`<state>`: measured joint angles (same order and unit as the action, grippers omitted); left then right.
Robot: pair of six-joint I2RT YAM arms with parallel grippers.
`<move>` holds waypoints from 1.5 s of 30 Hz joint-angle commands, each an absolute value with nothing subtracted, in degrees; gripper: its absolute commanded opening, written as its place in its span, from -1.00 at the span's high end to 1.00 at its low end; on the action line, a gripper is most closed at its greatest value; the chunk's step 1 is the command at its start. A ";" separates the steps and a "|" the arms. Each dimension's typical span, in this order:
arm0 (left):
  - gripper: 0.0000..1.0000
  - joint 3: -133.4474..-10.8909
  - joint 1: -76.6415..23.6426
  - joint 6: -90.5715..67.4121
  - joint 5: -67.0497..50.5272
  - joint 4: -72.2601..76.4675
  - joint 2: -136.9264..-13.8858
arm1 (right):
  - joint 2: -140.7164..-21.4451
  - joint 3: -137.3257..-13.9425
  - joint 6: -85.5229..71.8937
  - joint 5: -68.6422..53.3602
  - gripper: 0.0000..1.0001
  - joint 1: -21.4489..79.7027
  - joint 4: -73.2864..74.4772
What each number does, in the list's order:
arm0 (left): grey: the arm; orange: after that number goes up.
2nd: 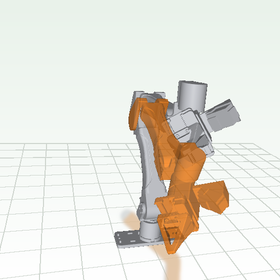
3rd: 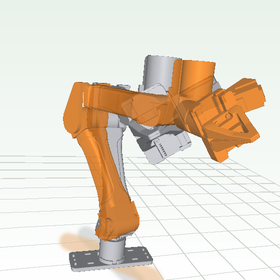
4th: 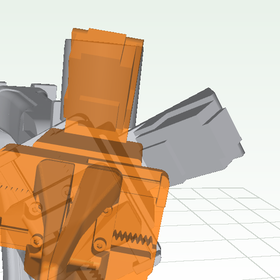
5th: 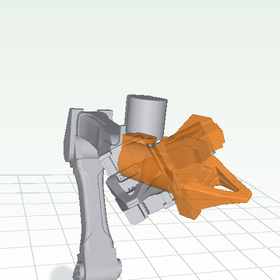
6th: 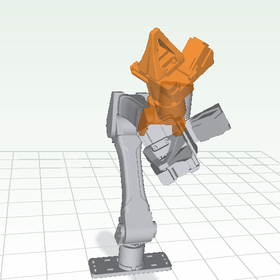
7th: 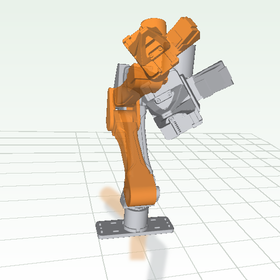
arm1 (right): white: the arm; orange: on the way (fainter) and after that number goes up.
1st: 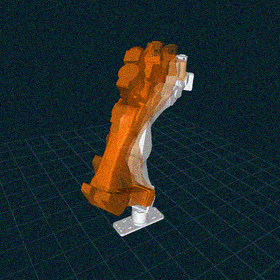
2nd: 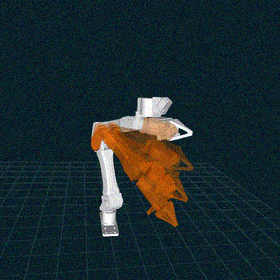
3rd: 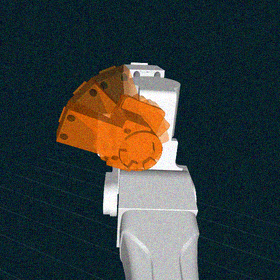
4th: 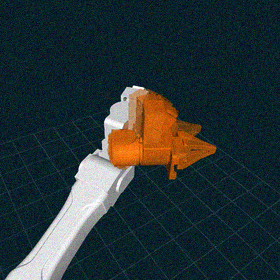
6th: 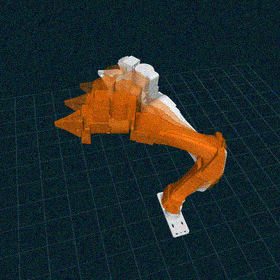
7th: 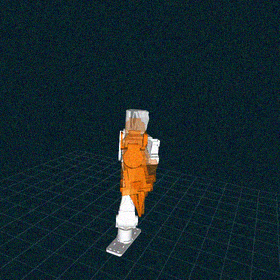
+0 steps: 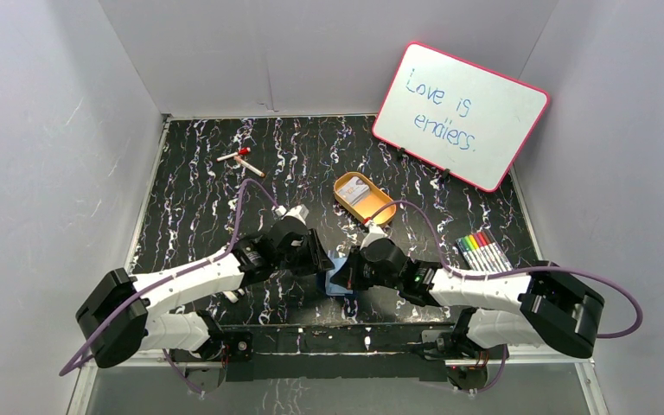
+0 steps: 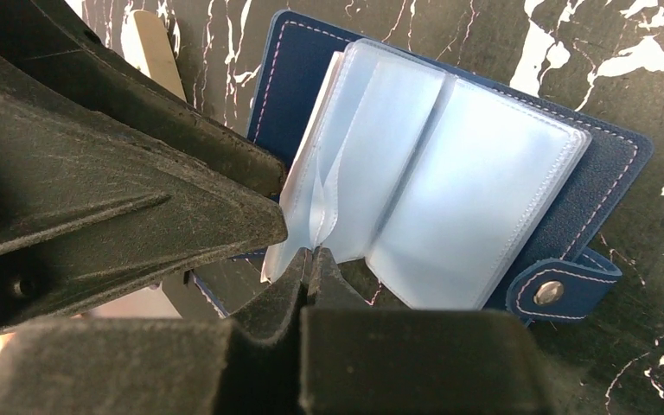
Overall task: Put the credit cards into the card holder
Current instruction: Open the card holder at the center of the board.
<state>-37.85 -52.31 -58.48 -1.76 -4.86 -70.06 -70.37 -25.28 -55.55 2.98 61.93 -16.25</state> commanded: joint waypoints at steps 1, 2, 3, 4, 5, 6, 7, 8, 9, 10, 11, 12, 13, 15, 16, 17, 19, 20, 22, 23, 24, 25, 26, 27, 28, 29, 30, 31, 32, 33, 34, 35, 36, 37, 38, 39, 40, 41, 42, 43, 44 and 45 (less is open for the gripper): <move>0.35 -37.35 -52.47 -57.39 -0.79 -6.41 -68.49 | -68.41 -24.45 -55.30 4.39 1.00 61.78 -16.79; 0.35 -37.35 -52.48 -57.30 -0.79 -6.35 -68.66 | -68.31 -24.40 -55.22 4.42 1.00 61.76 -16.71; 0.35 -37.42 -52.49 -57.17 -0.79 -6.29 -68.91 | -68.23 -24.43 -55.11 4.54 1.00 61.78 -16.45; 0.36 -37.50 -52.43 -57.09 -0.79 -6.30 -69.17 | -68.09 -24.43 -55.11 4.64 1.00 61.76 -16.29; 0.37 -37.53 -52.47 -57.08 -0.79 -6.27 -69.43 | -67.97 -24.43 -54.99 4.66 1.00 61.76 -16.29; 0.38 -37.59 -52.52 -57.00 -0.79 -6.28 -69.74 | -67.87 -24.48 -54.92 4.70 1.00 61.74 -16.11; 0.39 -37.61 -52.45 -56.87 -0.79 -6.17 -70.04 | -67.73 -24.52 -54.93 4.70 1.00 61.74 -15.94; 0.42 -37.69 -52.48 -56.80 -0.79 -6.09 -70.31 | -67.56 -24.52 -54.79 4.74 1.00 61.77 -15.79; 0.46 -37.77 -52.47 -56.69 -0.79 -6.08 -70.58 | -67.40 -24.52 -54.71 4.73 1.00 61.76 -15.67; 0.49 -37.79 -52.47 -56.58 -0.79 -6.09 -70.85 | -67.29 -24.52 -54.67 4.77 1.00 61.76 -15.38; 0.53 -37.84 -52.47 -56.42 -0.79 -6.08 -71.15 | -67.12 -24.46 -54.67 4.78 1.00 61.71 -15.24; 0.57 -37.88 -52.43 -56.28 0.09 -6.10 -71.37 | -66.90 -24.44 -54.60 4.87 1.00 61.74 -15.14; 0.61 -37.88 -52.49 -56.21 0.86 -6.09 -71.70 | -66.74 -24.37 -54.58 4.92 1.00 61.78 -14.98; 0.67 -37.88 -52.47 -56.09 0.92 -6.07 -72.25 | -66.48 -24.30 -54.59 4.99 1.00 61.73 -14.64; 0.71 -37.80 -52.51 -56.00 0.88 -6.01 -72.66 | -66.31 -24.26 -54.54 5.01 1.00 61.78 -14.53; 0.73 -37.77 -52.49 -55.97 0.88 -5.96 -72.99 | -66.14 -24.26 -54.50 5.15 1.00 61.76 -14.43; 0.75 -37.88 -52.52 -55.95 0.95 -6.06 -73.36 | -65.91 -24.17 -54.49 5.17 1.00 61.72 -14.29; 0.73 -37.96 -52.55 -55.87 0.92 -6.20 -73.41 | -65.90 -24.10 -54.42 5.16 1.00 61.73 -14.24; 0.54 -37.87 -52.53 -55.75 0.65 -5.92 -73.08 | -65.88 -24.13 -54.32 5.05 1.00 61.75 -14.32; 0.41 -37.76 -52.50 -55.77 0.62 -5.65 -72.67 | -65.91 -24.16 -54.32 5.05 1.00 61.74 -14.33; 0.29 -37.65 -52.46 -55.82 0.62 -5.44 -72.30 | -65.99 -24.17 -54.25 5.09 1.00 61.75 -14.33; 0.19 -37.62 -52.48 -55.75 0.74 -5.31 -71.99 | -66.03 -24.17 -54.23 5.10 1.00 61.78 -14.33; 0.12 -37.62 -52.53 -55.70 0.78 -5.35 -71.76 | -66.09 -24.25 -54.24 5.03 1.00 61.78 -14.40; 0.10 -37.68 -52.48 -55.53 0.79 -5.40 -71.66 | -66.24 -24.26 -54.25 5.01 1.00 61.74 -14.41; 0.09 -37.78 -52.52 -55.39 0.79 -5.54 -71.71 | -66.33 -24.30 -54.19 4.94 1.00 61.81 -14.48; 0.08 -37.91 -52.50 -55.22 0.71 -5.74 -71.84 | -66.40 -24.38 -54.14 4.92 1.00 61.76 -14.50; 0.08 -37.94 -52.50 -55.13 0.66 -5.78 -72.01 | -66.44 -24.43 -54.06 4.92 1.00 61.78 -14.50; 0.09 -37.95 -52.45 -55.13 0.58 -5.80 -72.13 | -66.44 -24.43 -54.08 4.92 1.00 61.79 -14.50; 0.13 -37.92 -52.45 -55.23 0.58 -5.75 -72.22 | -66.45 -24.48 -54.01 4.92 1.00 61.74 -14.50; 0.18 -37.82 -52.48 -55.22 0.61 -5.74 -72.31 | -66.43 -24.52 -53.97 4.92 1.00 61.74 -14.50; 0.24 -37.73 -52.47 -55.28 0.80 -5.78 -72.33 | -66.38 -24.52 -53.97 4.92 1.00 61.70 -14.50; 0.30 -37.64 -52.50 -55.36 0.91 -5.80 -72.41 | -66.36 -24.52 -53.96 4.92 1.00 61.73 -14.44; 0.39 -37.59 -52.53 -55.39 1.00 -5.89 -72.49 | -66.31 -24.52 -53.96 4.92 1.00 61.76 -14.42; 0.45 -37.59 -52.52 -55.38 0.97 -5.89 -72.57 | -66.29 -24.48 -53.96 4.99 1.00 61.83 -14.34; 0.51 -37.62 -52.48 -55.37 0.97 -5.92 -72.67 | -66.19 -24.44 -53.96 5.01 1.00 61.78 -14.18; 0.57 -37.62 -52.47 -55.37 0.97 -5.93 -72.76 | -66.12 -24.43 -53.96 5.06 1.00 61.71 -14.15; 0.60 -37.62 -52.47 -55.29 1.04 -5.93 -72.82 | -66.10 -24.43 -53.96 5.17 1.00 61.74 -14.07; 0.64 -37.61 -52.46 -55.23 1.12 -5.94 -72.90 | -66.02 -24.43 -53.90 5.15 1.00 61.72 -14.06; 0.69 -37.62 -52.51 -55.14 1.14 -5.96 -72.94 | -65.96 -24.43 -53.89 5.14 1.00 61.74 -14.02; 0.74 -37.57 -52.48 -55.05 1.14 -6.02 -73.09 | -65.92 -24.48 -53.88 5.18 1.00 61.75 -13.94; 0.79 -37.68 -52.52 -54.98 1.22 -6.10 -73.19 | -65.85 -24.44 -53.88 5.25 1.00 61.73 -13.85; 0.84 -37.70 -52.48 -54.92 1.31 -6.19 -73.28 | -65.79 -24.43 -53.93 5.39 1.00 61.71 -13.68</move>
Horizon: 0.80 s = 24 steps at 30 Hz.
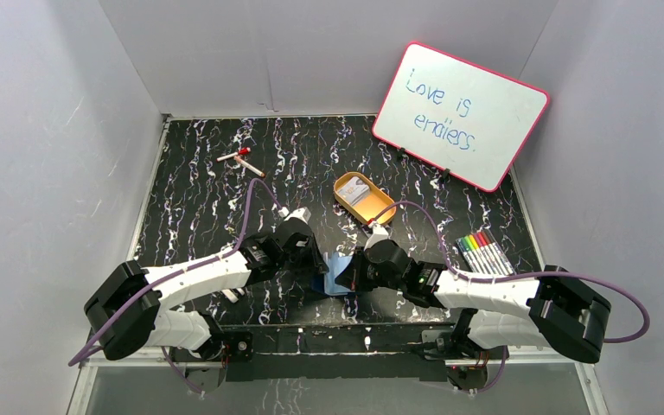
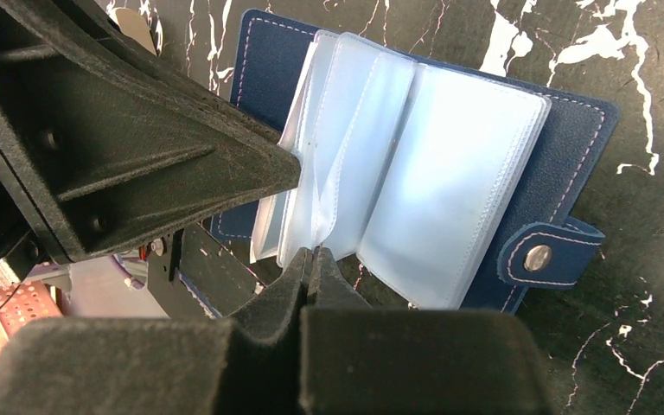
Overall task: Put the credit cards into the card holder
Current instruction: Open the card holder at the center of the board.
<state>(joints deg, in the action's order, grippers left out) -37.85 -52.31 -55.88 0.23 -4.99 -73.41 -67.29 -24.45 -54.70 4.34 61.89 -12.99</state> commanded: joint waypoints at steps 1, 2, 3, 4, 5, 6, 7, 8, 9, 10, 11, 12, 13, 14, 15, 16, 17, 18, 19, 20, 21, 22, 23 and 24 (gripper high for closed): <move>0.89 -37.63 -52.47 -54.83 1.39 -6.30 -73.30 | -65.67 -24.43 -53.96 5.60 1.00 61.77 -13.44; 0.95 -37.62 -52.49 -54.73 1.53 -6.40 -73.30 | -65.54 -24.43 -53.96 5.81 1.00 61.75 -13.14; 1.00 -37.57 -52.47 -54.69 1.67 -6.56 -73.23 | -65.30 -24.36 -54.03 6.12 1.00 61.78 -12.84; 1.00 -37.52 -52.51 -54.62 1.96 -6.79 -73.17 | -64.96 -24.23 -54.18 6.47 1.00 61.73 -12.44; 1.00 -37.46 -52.49 -54.53 2.15 -6.98 -73.09 | -64.64 -24.13 -54.27 6.85 1.00 61.74 -12.13; 1.00 -37.30 -52.49 -54.50 2.19 -7.07 -72.92 | -64.29 -24.01 -54.38 7.27 1.00 61.74 -11.69; 1.00 -37.16 -52.47 -54.55 2.31 -7.11 -72.80 | -63.86 -23.92 -54.61 7.68 1.00 61.71 -11.09; 1.00 -37.01 -52.47 -54.53 2.36 -7.12 -72.66 | -63.54 -23.79 -54.66 8.01 1.00 61.72 -10.72; 1.00 -36.86 -52.47 -54.60 2.46 -7.12 -72.54 | -63.35 -23.63 -54.79 8.31 1.00 61.70 -10.46; 1.00 -36.76 -52.47 -54.58 2.52 -7.12 -72.51 | -63.09 -23.52 -54.89 8.41 1.00 61.78 -10.24; 1.00 -36.74 -52.46 -54.62 2.53 -7.12 -72.50 | -63.03 -23.35 -54.92 8.46 1.00 61.77 -10.20; 0.97 -36.74 -52.47 -54.67 2.39 -7.08 -72.51 | -62.94 -23.22 -54.93 8.44 1.00 61.74 -10.20; 0.90 -36.69 -52.47 -54.75 2.25 -6.90 -72.59 | -62.98 -23.21 -54.93 8.39 1.00 61.78 -10.20; 0.83 -36.69 -52.47 -54.77 2.12 -6.74 -72.67 | -63.01 -23.16 -54.93 8.31 1.00 61.71 -10.31; 0.77 -36.66 -52.47 -54.81 1.96 -6.64 -72.73 | -62.99 -23.16 -54.93 8.27 1.00 61.73 -10.36; 0.74 -36.67 -52.47 -54.89 1.88 -6.53 -72.77 | -63.01 -23.20 -54.95 8.26 1.00 61.73 -10.44; 0.73 -36.70 -52.47 -54.91 1.78 -6.43 -72.77 | -63.09 -23.21 -54.93 8.18 1.00 61.78 -10.48; 0.73 -36.73 -52.47 -54.91 1.76 -6.32 -72.77 | -63.10 -23.27 -54.81 8.22 1.00 61.73 -10.46; 0.76 -36.74 -52.47 -54.91 1.73 -6.39 -72.77 | -63.11 -23.37 -54.76 8.41 1.00 61.71 -10.23; 0.85 -36.77 -52.47 -54.83 1.75 -6.41 -72.77 | -63.09 -23.50 -54.76 8.62 1.00 61.76 -9.71; 0.93 -36.82 -52.47 -54.77 1.80 -6.40 -72.77 | -63.12 -23.66 -54.94 9.06 1.00 61.73 -8.77; 1.00 -36.89 -52.47 -54.78 1.91 -6.58 -72.77 | -62.99 -23.72 -55.31 9.63 1.00 61.74 -7.52; 1.00 -36.98 -52.48 -54.76 1.93 -6.72 -72.77 | -62.59 -23.62 -55.74 10.37 1.00 61.76 -6.42; 1.00 -37.06 -52.47 -54.78 2.01 -6.76 -72.77 | -62.03 -23.38 -56.43 11.22 1.00 61.78 -5.21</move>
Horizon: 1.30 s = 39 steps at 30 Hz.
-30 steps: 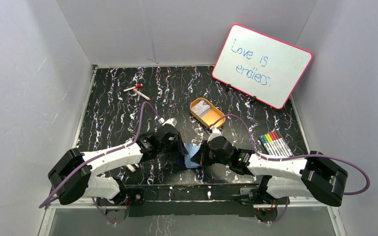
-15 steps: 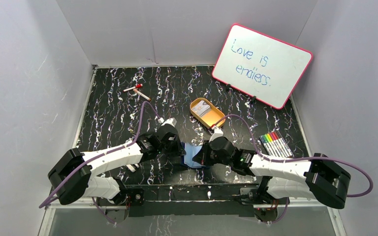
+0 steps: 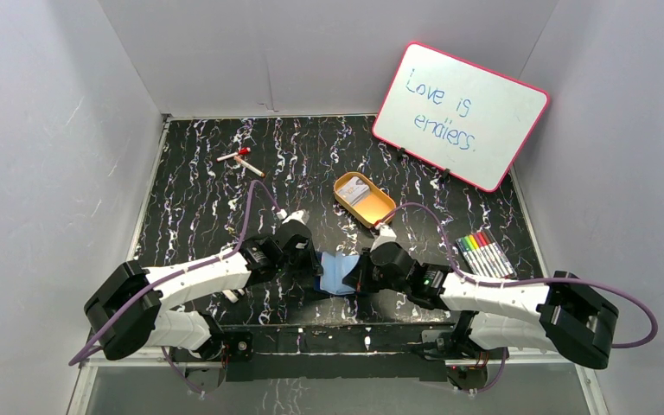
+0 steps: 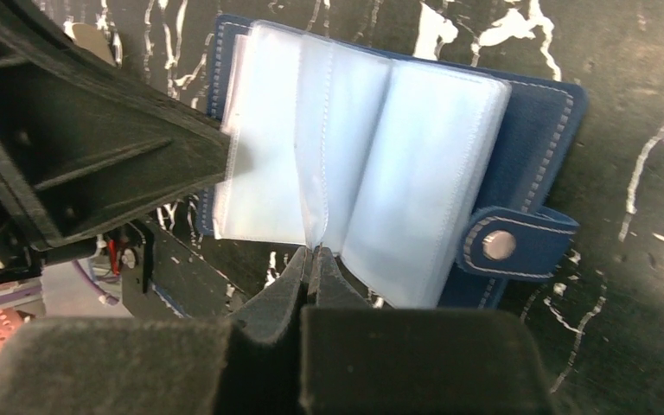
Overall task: Put the credit cards into the card holder
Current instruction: Open the card holder at the center of the board.
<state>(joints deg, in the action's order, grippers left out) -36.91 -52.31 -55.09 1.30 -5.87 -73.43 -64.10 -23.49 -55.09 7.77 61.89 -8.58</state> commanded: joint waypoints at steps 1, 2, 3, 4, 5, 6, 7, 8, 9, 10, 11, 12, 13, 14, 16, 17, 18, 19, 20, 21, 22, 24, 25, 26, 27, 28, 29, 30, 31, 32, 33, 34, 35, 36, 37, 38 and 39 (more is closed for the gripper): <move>1.00 -37.15 -52.47 -54.74 2.02 -6.83 -72.75 | -61.33 -23.11 -57.38 12.18 1.00 61.79 -3.88; 1.00 -37.25 -52.43 -54.69 2.02 -7.05 -72.77 | -60.76 -22.92 -57.95 13.07 1.00 61.78 -2.54; 1.00 -37.51 -52.53 -54.67 2.02 -7.22 -72.77 | -60.03 -22.72 -58.45 13.70 1.00 61.72 -1.22; 1.00 -37.87 -52.48 -54.68 1.96 -7.47 -72.77 | -59.55 -22.72 -58.79 14.35 1.00 61.78 -0.26; 1.00 -38.29 -52.47 -54.63 2.01 -7.93 -72.82 | -59.17 -22.82 -58.87 14.74 0.96 61.73 1.87; 1.00 -38.70 -52.47 -54.55 1.94 -8.30 -72.86 | -58.60 -23.12 -58.85 14.95 0.79 61.77 3.02; 1.00 -39.16 -52.47 -54.43 1.88 -8.71 -72.93 | -57.97 -23.19 -58.84 15.30 0.61 61.78 3.94; 1.00 -39.63 -52.47 -54.32 2.00 -9.04 -72.95 | -57.06 -23.39 -58.60 15.82 0.47 61.73 4.67; 1.00 -40.02 -52.48 -54.22 2.06 -9.52 -73.01 | -56.13 -23.75 -58.38 16.21 0.32 61.74 5.49; 1.00 -40.41 -52.47 -54.22 2.15 -10.03 -73.11 | -55.30 -24.14 -57.68 16.52 0.22 61.78 5.71; 1.00 -40.82 -52.54 -54.10 2.15 -10.55 -73.27 | -54.34 -24.73 -56.74 16.74 0.14 61.78 5.65; 1.00 -41.20 -52.46 -54.00 2.17 -10.74 -73.30 | -53.56 -25.35 -55.56 16.73 0.07 61.77 5.45; 1.00 -41.42 -52.49 -53.98 2.13 -10.95 -73.31 | -53.07 -26.03 -54.20 16.47 0.01 61.72 4.82; 1.00 -41.62 -52.47 -53.98 2.00 -10.94 -73.30 | -52.73 -26.71 -52.40 15.51 -0.01 61.78 3.67; 1.00 -41.87 -52.50 -54.01 1.86 -10.92 -73.39 | -53.31 -27.75 -48.56 11.78 -0.01 61.78 -1.00; 1.00 -41.96 -52.47 -53.97 1.78 -10.91 -73.39 | -54.21 -28.55 -47.58 9.99 -0.01 61.81 -2.49; 1.00 -42.05 -52.46 -54.16 1.55 -10.76 -73.39 | -55.85 -29.62 -46.94 8.40 -0.01 61.80 -3.41; 1.00 -42.09 -52.44 -54.24 1.30 -10.54 -73.39 | -57.78 -30.86 -46.60 6.40 -0.01 61.76 -3.68; 1.00 -42.10 -52.47 -54.47 1.13 -10.19 -73.45 | -59.52 -32.02 -46.39 5.23 -0.01 61.77 -3.96; 1.00 -42.02 -52.47 -54.68 0.88 -9.82 -73.52 | -61.23 -32.76 -46.42 4.14 -0.01 61.74 -5.03; 1.00 -42.06 -52.49 -54.81 0.55 -9.46 -73.60 | -62.50 -33.12 -46.66 3.40 -0.01 61.77 -6.31; 1.00 -42.25 -52.47 -55.01 0.13 -9.17 -73.93 | -64.64 -33.42 -47.55 3.16 -0.01 61.81 -8.16; 1.00 -42.35 -52.47 -54.94 0.03 -9.14 -74.10 | -65.78 -33.51 -47.80 3.21 -0.01 61.71 -8.85; 1.00 -42.48 -52.48 -54.93 0.00 -9.14 -74.21 | -66.55 -33.70 -48.02 3.47 -0.01 61.78 -9.03; 1.00 -42.53 -52.47 -55.00 0.00 -9.01 -74.26 | -67.33 -33.79 -48.19 3.59 -0.01 61.76 -9.17; 1.00 -42.60 -52.47 -54.96 0.00 -8.89 -74.27 | -68.05 -34.03 -48.24 3.58 -0.01 61.76 -9.31; 1.00 -42.62 -52.47 -55.00 0.00 -8.81 -74.27 | -68.76 -34.20 -48.33 3.53 -0.02 61.77 -9.32; 1.00 -42.70 -52.49 -54.97 0.00 -8.73 -74.27 | -69.33 -34.38 -48.42 3.52 -0.01 61.74 -9.25; 1.00 -42.79 -52.47 -54.99 0.00 -8.68 -74.27 | -69.86 -34.54 -48.57 3.63 -0.01 61.75 -9.02; 1.00 -42.80 -52.47 -54.97 0.00 -8.57 -74.27 | -70.33 -34.68 -48.76 3.95 -0.01 61.78 -8.71; 1.00 -42.80 -52.43 -55.04 -0.88 -8.49 -74.27 | -70.66 -34.69 -48.92 4.22 0.00 61.76 -8.63; 1.00 -42.80 -52.47 -55.02 -1.61 -8.31 -74.27 | -70.99 -34.79 -49.03 4.44 0.00 61.78 -8.61; 1.00 -42.76 -52.47 -55.13 -1.79 -8.24 -74.27 | -71.23 -34.85 -49.13 4.66 0.01 61.74 -8.49; 1.00 -42.68 -52.48 -55.12 -1.91 -8.11 -74.27 | -71.49 -34.93 -49.13 4.94 0.03 61.78 -8.14; 1.00 -42.59 -52.49 -55.20 -1.97 -8.00 -74.34 | -71.87 -35.10 -49.13 5.25 0.05 61.79 -7.78; 1.00 -42.50 -52.50 -55.20 -2.15 -7.86 -74.35 | -72.20 -35.27 -49.17 5.35 0.06 61.73 -7.36; 1.00 -42.39 -52.47 -55.27 -2.11 -7.76 -74.29 | -72.45 -35.55 -49.14 5.59 0.10 61.77 -6.53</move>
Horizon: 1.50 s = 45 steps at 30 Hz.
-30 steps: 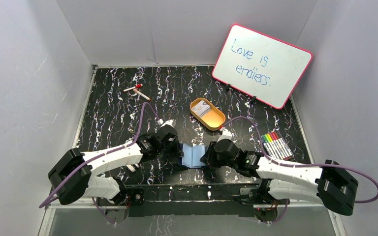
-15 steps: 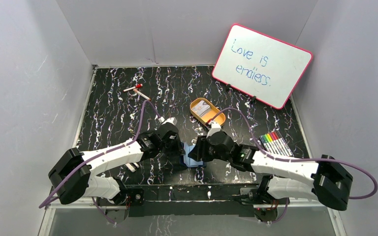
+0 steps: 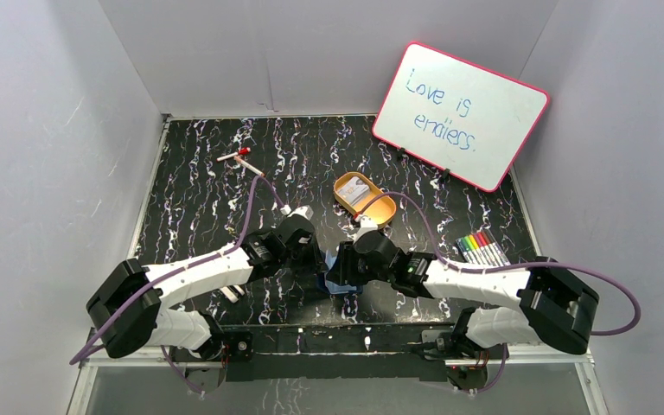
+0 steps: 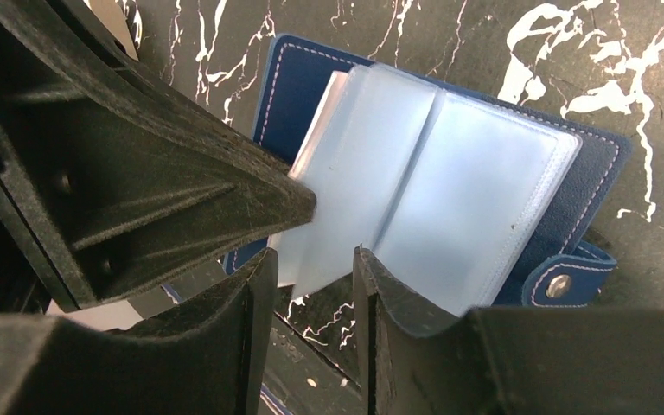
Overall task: Put the credit cards into the card holder
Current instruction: Open the card holder at the center of the board.
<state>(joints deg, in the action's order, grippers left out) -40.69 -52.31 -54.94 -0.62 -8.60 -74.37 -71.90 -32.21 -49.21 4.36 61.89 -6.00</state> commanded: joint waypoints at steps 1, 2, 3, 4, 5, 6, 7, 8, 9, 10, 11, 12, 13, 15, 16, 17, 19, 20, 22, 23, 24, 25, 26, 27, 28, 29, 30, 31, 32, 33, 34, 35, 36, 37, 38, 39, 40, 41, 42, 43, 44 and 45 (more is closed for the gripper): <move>1.00 -42.30 -52.49 -55.30 -2.19 -7.69 -74.27 | -72.66 -35.84 -49.25 6.05 0.16 61.74 -5.57; 1.00 -42.28 -52.47 -55.31 -2.20 -7.73 -74.27 | -72.68 -36.01 -49.34 6.62 0.26 61.78 -4.60; 1.00 -42.22 -52.51 -55.32 -1.98 -7.78 -74.27 | -72.43 -35.92 -49.70 7.25 0.35 61.75 -3.93; 1.00 -42.14 -52.48 -55.24 -1.75 -7.86 -74.19 | -72.04 -35.74 -50.00 7.91 0.43 61.78 -3.28; 1.00 -42.04 -52.48 -55.18 -1.49 -7.99 -74.18 | -71.51 -35.50 -50.34 8.72 0.52 61.75 -2.41; 1.00 -41.89 -52.54 -55.08 -1.16 -8.13 -74.08 | -70.97 -35.36 -50.50 9.63 0.62 61.78 -1.53; 1.00 -41.72 -52.53 -55.06 -0.88 -8.25 -74.09 | -70.53 -35.19 -50.69 10.50 0.70 61.75 -0.39; 1.00 -41.44 -52.48 -54.90 -0.80 -8.40 -74.01 | -70.19 -35.24 -51.02 11.65 0.78 61.78 1.72; 1.00 -41.17 -52.47 -54.75 -0.79 -8.55 -74.01 | -69.88 -35.13 -51.30 12.34 0.84 61.75 3.53; 1.00 -40.83 -52.53 -54.63 0.62 -8.67 -73.96 | -69.61 -34.85 -51.53 13.18 0.89 61.76 4.92; 1.00 -40.41 -52.49 -54.55 1.45 -8.83 -74.00 | -69.22 -34.37 -51.86 14.19 0.92 61.71 5.91; 1.00 -39.97 -52.44 -54.44 1.97 -8.90 -74.00 | -68.85 -33.65 -52.12 14.81 0.93 61.78 6.72; 1.00 -39.42 -52.47 -54.33 2.51 -8.98 -74.00 | -68.40 -32.88 -52.47 15.30 0.93 61.76 7.31; 1.00 -38.27 -52.53 -54.19 3.65 -9.23 -74.05 | -67.43 -31.56 -53.36 16.14 0.92 61.74 8.95; 1.00 -37.79 -52.48 -54.16 4.13 -9.36 -74.09 | -67.02 -30.84 -53.69 16.51 0.91 61.73 9.52; 1.00 -37.20 -52.49 -54.12 4.69 -9.41 -74.09 | -66.58 -30.22 -53.97 16.70 0.89 61.74 9.91; 1.00 -36.04 -52.49 -54.06 5.33 -9.29 -74.09 | -65.71 -29.36 -54.23 17.23 0.86 61.77 10.77; 1.00 -35.51 -52.51 -54.20 5.40 -9.21 -74.12 | -65.40 -29.24 -54.23 17.42 0.83 61.76 11.28; 1.00 -34.64 -52.52 -54.06 5.59 -8.79 -74.33 | -65.01 -29.50 -53.96 17.82 0.71 61.65 12.29; 1.00 -34.40 -52.47 -53.94 5.70 -8.64 -74.49 | -64.85 -29.91 -53.68 18.08 0.62 61.66 13.01; 1.00 -34.37 -52.49 -53.96 5.80 -8.55 -74.65 | -64.67 -30.55 -53.37 18.55 0.54 61.65 13.89; 1.00 -34.32 -52.47 -53.92 5.80 -8.48 -74.78 | -64.42 -31.44 -52.99 19.07 0.46 61.63 15.28; 1.00 -34.36 -52.49 -53.89 5.73 -8.42 -74.86 | -63.97 -32.63 -52.59 19.72 0.38 61.68 16.83; 1.00 -34.36 -52.47 -53.92 5.73 -8.44 -74.88 | -63.38 -34.57 -51.75 20.59 0.34 61.69 18.56; 1.00 -34.37 -52.48 -53.86 5.73 -8.35 -74.76 | -62.58 -36.05 -50.81 21.04 0.31 61.63 19.92; 1.00 -34.37 -52.49 -53.82 5.69 -8.27 -74.65 | -61.53 -37.33 -49.52 21.09 0.30 61.72 20.25; 1.00 -34.37 -52.52 -53.79 5.59 -8.23 -74.58 | -60.33 -37.99 -47.48 20.23 0.29 61.78 18.85; 1.00 -34.41 -52.44 -53.87 5.58 -8.22 -74.43 | -59.21 -38.31 -45.73 18.71 0.29 61.76 16.73; 1.00 -34.52 -52.47 -53.80 5.47 -8.22 -74.36 | -58.54 -38.77 -44.01 16.77 0.30 61.78 14.40; 1.00 -34.65 -52.48 -53.79 5.37 -8.30 -74.24 | -58.40 -39.40 -42.91 14.83 0.31 61.78 12.29; 1.00 -34.75 -52.48 -53.72 5.34 -8.28 -74.14 | -58.84 -40.04 -42.43 12.70 0.33 61.78 10.78; 1.00 -34.86 -52.47 -53.85 5.22 -8.32 -74.03 | -59.72 -40.48 -41.88 10.48 0.34 61.71 8.78; 1.00 -34.89 -52.53 -53.99 5.11 -8.30 -73.89 | -60.73 -40.66 -41.73 8.27 0.36 61.70 5.98; 1.00 -34.87 -52.52 -54.11 5.02 -8.34 -73.77 | -61.60 -40.61 -41.98 6.52 0.37 61.77 4.01; 1.00 -34.89 -52.48 -54.16 4.95 -8.30 -73.62 | -62.55 -40.51 -42.22 5.19 0.38 61.80 1.78; 1.00 -34.89 -52.47 -54.30 4.95 -8.30 -73.51 | -63.83 -40.33 -42.58 4.25 0.39 61.77 0.71; 1.00 -34.94 -52.47 -54.41 4.92 -8.28 -73.34 | -64.87 -40.15 -43.07 3.66 0.41 61.78 -1.57; 1.00 -34.97 -52.47 -54.53 4.88 -8.29 -73.18 | -66.03 -39.96 -43.35 3.19 0.41 61.79 -3.01; 1.00 -35.06 -52.47 -54.57 4.84 -8.26 -73.07 | -67.29 -39.56 -43.94 2.85 0.42 61.79 -4.11; 1.00 -35.02 -52.47 -54.63 4.83 -8.28 -72.97 | -68.53 -39.29 -44.60 3.30 0.44 61.74 -4.25; 1.00 -34.99 -52.47 -54.59 5.04 -8.26 -72.95 | -69.78 -39.06 -45.23 4.24 0.46 61.63 -3.88; 1.00 -34.86 -52.50 -54.55 5.16 -8.40 -72.94 | -70.86 -38.65 -45.98 5.34 0.47 61.29 -3.34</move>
